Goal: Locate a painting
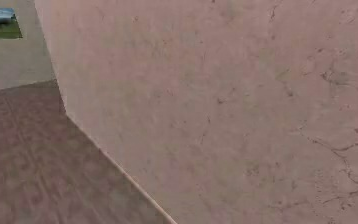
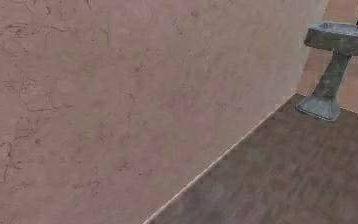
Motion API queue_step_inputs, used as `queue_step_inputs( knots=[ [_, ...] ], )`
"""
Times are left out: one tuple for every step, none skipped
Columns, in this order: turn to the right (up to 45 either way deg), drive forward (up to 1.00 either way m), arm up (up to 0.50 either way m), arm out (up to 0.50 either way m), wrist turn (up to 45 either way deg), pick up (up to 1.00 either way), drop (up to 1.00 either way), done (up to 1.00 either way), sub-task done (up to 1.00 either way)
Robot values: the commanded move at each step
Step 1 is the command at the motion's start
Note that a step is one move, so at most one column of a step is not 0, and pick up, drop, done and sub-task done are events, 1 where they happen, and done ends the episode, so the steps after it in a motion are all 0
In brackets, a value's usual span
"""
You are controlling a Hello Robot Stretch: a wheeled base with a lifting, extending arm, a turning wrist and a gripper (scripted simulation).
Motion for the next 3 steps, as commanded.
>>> queue_step_inputs(
  knots=[
    [-42.0, 0.00, 0.00, 0.00, 0.0, 0.00, 0.00, 0.00, 0.00],
    [0.0, 1.00, 0.00, 0.00, 0.0, 0.00, 0.00, 0.00, 0.00],
    [0.0, 1.00, 0.00, 0.00, 0.0, 0.00, 0.00, 0.00, 0.00]
  ],
)
